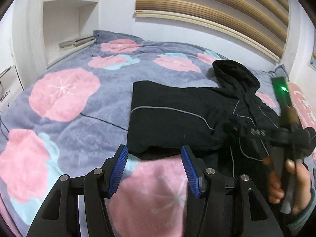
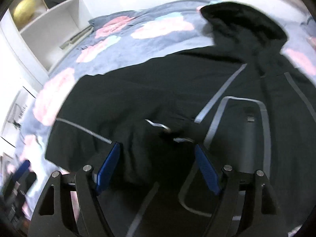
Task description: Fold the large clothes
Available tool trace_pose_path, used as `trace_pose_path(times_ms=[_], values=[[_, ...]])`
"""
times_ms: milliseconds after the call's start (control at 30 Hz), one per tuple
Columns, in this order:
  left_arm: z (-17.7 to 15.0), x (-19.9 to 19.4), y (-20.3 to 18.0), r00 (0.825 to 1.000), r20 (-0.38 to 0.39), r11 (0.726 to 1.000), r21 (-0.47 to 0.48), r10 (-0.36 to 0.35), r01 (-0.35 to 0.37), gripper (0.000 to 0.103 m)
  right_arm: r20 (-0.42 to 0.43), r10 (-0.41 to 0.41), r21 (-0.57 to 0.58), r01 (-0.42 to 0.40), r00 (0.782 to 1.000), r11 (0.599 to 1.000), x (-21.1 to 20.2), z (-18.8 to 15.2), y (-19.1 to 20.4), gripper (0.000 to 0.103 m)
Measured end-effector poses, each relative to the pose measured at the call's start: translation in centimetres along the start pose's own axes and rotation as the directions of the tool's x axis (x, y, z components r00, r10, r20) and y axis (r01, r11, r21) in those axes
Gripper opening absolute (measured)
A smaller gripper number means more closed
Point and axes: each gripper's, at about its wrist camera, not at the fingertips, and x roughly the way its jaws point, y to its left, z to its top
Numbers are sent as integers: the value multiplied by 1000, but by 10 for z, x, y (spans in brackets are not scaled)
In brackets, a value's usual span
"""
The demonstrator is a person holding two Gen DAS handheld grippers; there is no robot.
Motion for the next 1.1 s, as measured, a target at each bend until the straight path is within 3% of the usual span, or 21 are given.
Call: trace_pose_path(times_ms=[33, 67, 167, 233, 367, 567, 867, 967, 1100], values=[[0, 2, 1, 1000, -2, 1000, -2, -1, 1, 57, -5, -1, -6, 1, 1000, 1000, 6, 3, 5, 74], [-1, 4, 1, 1000, -6, 1000, -3, -3, 3, 57, -4, -9, -22, 9, 1000, 1000, 9, 5, 9, 53], [1, 8, -1, 1000, -9, 1000, 5, 1, -1, 57, 34, -55, -127, 59, 998, 990, 3, 7, 27, 25], [3, 8, -4, 1000, -7, 1000, 17, 4, -4, 57, 71, -67, -150, 77, 995, 986, -11, 9, 28, 20], [14, 5, -15, 1000, 4, 999, 35, 3, -3, 57, 110, -35, -126, 49, 993, 991, -36, 16, 14, 14], [29, -4, -35, 1000, 26, 998, 56, -10, 8, 57, 199, -47, -115, 71, 979, 991, -91, 26, -16, 12], [45, -1, -78, 999, 20, 992, 117, -41, 38, 57, 271, -165, -46, 184, 948, 982, -146, 33, -96, 11], [52, 4, -92, 998, 19, 988, 141, -59, 55, 57, 309, -256, -9, 272, 916, 962, -172, 32, -137, 11], [56, 16, -111, 983, -18, 974, 134, -183, 184, 58, 306, -320, 35, 326, 896, 945, -190, 29, -187, 11]])
